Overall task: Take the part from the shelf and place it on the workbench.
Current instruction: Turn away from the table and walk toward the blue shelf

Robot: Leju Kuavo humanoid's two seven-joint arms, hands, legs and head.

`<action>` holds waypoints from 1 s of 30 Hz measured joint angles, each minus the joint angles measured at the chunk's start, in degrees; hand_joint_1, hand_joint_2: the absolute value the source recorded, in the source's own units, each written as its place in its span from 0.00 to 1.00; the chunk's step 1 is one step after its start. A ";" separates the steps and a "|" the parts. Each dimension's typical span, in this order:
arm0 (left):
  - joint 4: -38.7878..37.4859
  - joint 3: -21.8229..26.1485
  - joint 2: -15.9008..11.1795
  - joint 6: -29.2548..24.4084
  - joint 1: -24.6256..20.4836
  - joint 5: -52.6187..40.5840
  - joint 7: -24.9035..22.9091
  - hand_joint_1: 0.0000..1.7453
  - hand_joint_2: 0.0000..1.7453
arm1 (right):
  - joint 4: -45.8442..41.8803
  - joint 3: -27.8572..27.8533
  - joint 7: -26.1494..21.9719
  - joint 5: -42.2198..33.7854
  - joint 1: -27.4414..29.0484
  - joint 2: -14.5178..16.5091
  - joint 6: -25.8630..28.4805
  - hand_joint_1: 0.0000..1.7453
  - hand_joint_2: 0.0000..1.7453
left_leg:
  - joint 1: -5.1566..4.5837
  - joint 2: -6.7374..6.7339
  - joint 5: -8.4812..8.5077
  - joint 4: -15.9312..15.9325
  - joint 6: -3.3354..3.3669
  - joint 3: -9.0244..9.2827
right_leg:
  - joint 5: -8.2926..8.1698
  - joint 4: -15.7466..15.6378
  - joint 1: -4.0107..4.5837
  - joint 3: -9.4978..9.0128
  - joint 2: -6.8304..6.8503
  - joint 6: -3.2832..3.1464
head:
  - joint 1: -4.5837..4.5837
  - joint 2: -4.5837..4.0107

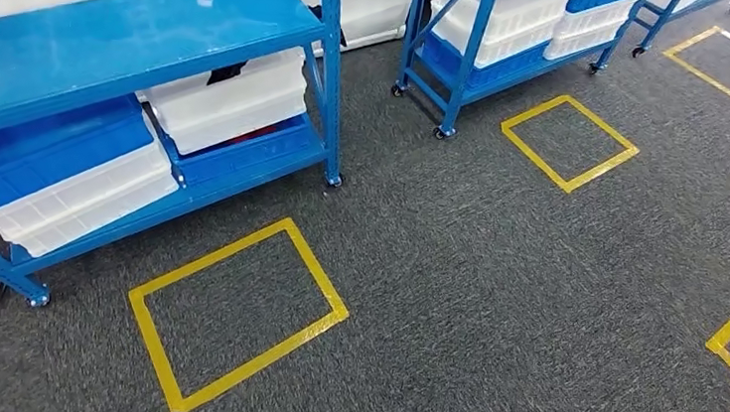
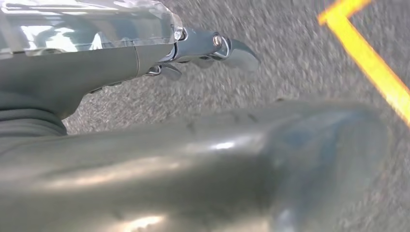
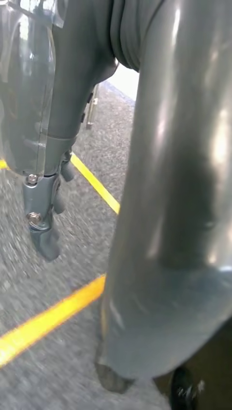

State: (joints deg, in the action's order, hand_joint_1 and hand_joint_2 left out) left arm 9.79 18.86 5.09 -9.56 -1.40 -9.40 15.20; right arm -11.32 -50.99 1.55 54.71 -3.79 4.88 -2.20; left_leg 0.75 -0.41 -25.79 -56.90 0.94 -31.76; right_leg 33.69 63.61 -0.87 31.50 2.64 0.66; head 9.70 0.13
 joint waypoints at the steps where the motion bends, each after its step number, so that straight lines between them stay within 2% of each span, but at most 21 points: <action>1: 0.00 0.01 -0.03 0.00 -0.10 0.01 -0.01 0.00 0.00 | 0.00 -0.03 -0.01 0.05 0.14 0.01 -0.02 0.00 0.00 | -0.04 0.71 0.03 0.01 0.16 -0.05 | 1.95 4.17 0.00 2.10 -1.37 0.01 | -0.01 0.00; 2: 0.00 0.01 -0.04 0.00 -0.16 0.01 0.00 0.00 0.00 | 0.00 -0.04 -0.01 0.09 0.27 0.01 -0.04 0.00 0.00 | -0.10 1.48 0.02 -0.01 0.24 -0.08 | 3.38 8.14 0.00 4.19 -2.06 0.01 | -0.01 0.00; 3: 0.00 0.01 -0.04 0.01 -0.16 0.00 0.00 0.00 0.00 | 0.00 -0.06 0.00 0.13 0.38 0.01 -0.05 0.00 0.00 | -0.16 2.29 0.00 -0.04 0.28 -0.03 | 3.74 10.63 0.03 5.66 -2.32 -0.03 | -0.01 0.00; 4: 0.00 0.01 -0.04 0.01 -0.12 0.00 0.00 0.00 0.00 | 0.00 -0.07 0.00 0.15 0.46 0.00 -0.09 0.00 0.00 | -0.20 3.15 -0.03 -0.07 0.27 0.07 | 2.78 10.84 0.06 6.14 -2.47 -0.14 | -0.01 0.00; 5: 0.00 0.01 -0.03 0.01 -0.07 0.00 -0.01 0.00 0.00 | 0.00 -0.07 -0.01 0.17 0.48 -0.01 -0.15 0.00 0.00 | -0.22 4.01 -0.07 -0.10 0.23 0.21 | 0.73 8.71 0.08 5.52 -2.73 -0.34 | -0.01 -0.01; 6: 0.00 0.01 -0.03 0.00 -0.05 -0.01 -0.01 0.00 0.00 | 0.00 -0.10 -0.02 0.17 0.48 -0.03 -0.21 0.00 0.00 | -0.22 4.86 -0.12 -0.13 0.16 0.35 | -1.92 4.88 0.10 4.13 -3.49 -0.59 | -0.01 -0.01; 8: 0.00 0.01 0.03 -0.01 -0.09 0.00 -0.01 0.00 0.00 | 0.00 -0.27 -0.04 0.15 0.58 -0.13 -0.34 0.00 0.00 | -0.28 6.41 -0.27 -0.33 -0.19 0.27 | -5.56 -2.41 -0.03 1.42 -6.66 -0.99 | -0.02 -0.02; 10: 0.00 0.01 0.08 -0.02 -0.12 0.00 -0.02 0.00 0.00 | 0.00 -0.53 -0.04 0.03 0.60 -0.21 -0.43 0.00 0.00 | -0.17 7.71 -0.28 -0.48 -0.85 -0.15 | -6.13 -4.90 0.00 0.60 -8.27 -1.13 | -0.01 -0.01; 12: 0.00 0.01 0.05 -0.05 0.05 -0.01 -0.03 0.00 0.00 | 0.00 -0.70 -0.03 -0.17 0.40 -0.17 -0.51 0.00 0.00 | 0.04 8.59 -0.25 -0.46 -1.64 -0.47 | -6.23 -5.32 -0.01 0.36 -6.77 -1.48 | 0.00 -0.01; 13: 0.00 0.01 0.03 -0.07 0.15 -0.01 -0.03 0.00 0.00 | 0.00 -0.75 -0.02 -0.26 0.35 -0.15 -0.56 0.00 0.00 | -0.04 7.63 -0.68 -1.02 -1.97 -0.75 | -6.30 -5.61 -0.10 0.15 -6.00 -1.81 | 0.02 -0.01; 14: 0.00 0.01 0.02 -0.07 0.16 -0.01 -0.03 0.00 0.00 | 0.00 -0.82 -0.02 -0.32 0.38 -0.14 -0.60 0.00 0.00 | -0.15 5.99 -1.72 -2.57 -2.27 -1.47 | -6.37 -5.91 -0.20 -0.06 -5.10 -2.16 | 0.04 -0.01; 16: 0.00 0.01 0.02 -0.06 0.01 -0.01 -0.01 0.00 0.00 | 0.00 -0.98 0.00 -0.42 0.58 -0.14 -0.66 0.00 0.00 | -0.18 2.20 -5.40 -9.21 -2.77 -4.54 | -6.26 -6.14 -0.09 -0.30 -3.27 -2.71 | 0.07 -0.02; 18: 0.00 0.01 0.02 -0.03 -0.07 -0.03 0.00 0.00 0.00 | 0.00 -1.14 0.03 -0.55 0.70 -0.15 -0.67 0.00 0.00 | 0.05 1.13 -8.09 -16.20 -3.21 -7.90 | -6.03 -6.11 0.11 -0.40 -1.39 -2.89 | 0.07 -0.01; 19: 0.00 0.01 0.02 -0.02 -0.03 -0.02 0.00 0.00 0.00 | 0.00 -1.21 0.04 -0.62 0.69 -0.15 -0.67 0.00 0.00 | 0.12 0.96 -7.97 -17.30 -3.35 -8.39 | -5.92 -6.09 0.14 -0.49 -0.55 -2.87 | 0.07 -0.01; 20: 0.00 0.02 0.02 -0.02 0.04 -0.03 -0.01 0.00 0.00 | 0.00 -1.30 0.04 -0.66 0.63 -0.16 -0.67 0.00 0.00 | 0.16 0.74 -6.64 -15.79 -3.41 -7.56 | -5.79 -6.08 0.15 -0.65 0.17 -2.80 | 0.07 -0.01; 21: 0.00 0.02 0.01 -0.01 0.09 -0.03 0.00 0.00 0.00 | 0.00 -1.39 0.04 -0.71 0.55 -0.15 -0.67 0.00 0.00 | 0.16 0.22 -4.57 -12.19 -3.35 -5.63 | -5.61 -6.08 0.15 -0.91 0.86 -2.66 | 0.07 -0.02; 23: 0.00 0.03 0.00 0.00 0.01 -0.04 -0.01 0.00 0.00 | 0.00 -1.52 0.04 -0.74 0.46 -0.14 -0.67 0.00 0.00 | -0.19 -2.17 -1.25 -3.91 -2.70 -1.28 | -5.20 -6.03 0.31 -1.48 2.11 -2.24 | 0.07 -0.01; 25: 0.00 0.02 0.01 -0.01 -0.14 -0.04 -0.03 0.00 0.00 | 0.00 -1.56 0.06 -0.75 0.40 -0.14 -0.67 0.00 0.00 | -0.69 -3.47 -0.45 -0.48 -1.80 0.34 | -4.92 -5.95 0.53 -1.76 3.19 -1.69 | 0.05 -0.01; 27: 0.00 0.02 0.01 -0.01 -0.03 -0.04 -0.05 0.00 0.00 | -0.01 -1.60 0.07 -0.77 0.13 -0.14 -0.66 0.00 0.00 | -0.71 -2.45 -0.30 -0.27 -1.10 0.21 | -4.71 -5.93 0.64 -1.91 4.06 -1.16 | 0.05 -0.01; 28: 0.00 0.02 0.05 -0.01 0.08 -0.04 -0.07 0.00 0.00 | -0.01 -1.61 0.08 -0.76 0.00 -0.17 -0.66 0.00 0.00 | -0.58 -1.91 -0.14 -0.01 -0.79 0.29 | -4.30 -5.55 0.57 -1.91 3.50 -0.87 | 0.04 -0.01; 30: 0.00 0.03 0.13 -0.01 0.07 -0.02 -0.08 0.00 0.00 | -0.02 -1.63 0.11 -0.76 -0.02 -0.21 -0.64 0.00 0.00 | -0.21 -0.85 0.24 0.49 -0.15 0.46 | -1.77 -1.85 0.35 -0.42 0.68 -0.38 | 0.01 -0.01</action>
State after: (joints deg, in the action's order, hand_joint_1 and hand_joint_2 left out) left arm 9.79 18.89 5.22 -9.57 -1.33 -9.43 15.11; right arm -11.34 -52.62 1.67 53.95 -3.81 4.67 -2.84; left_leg 0.54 -1.26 -25.55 -56.42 0.79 -31.30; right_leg 31.93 61.76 -0.51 31.08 3.33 0.28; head 9.72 0.12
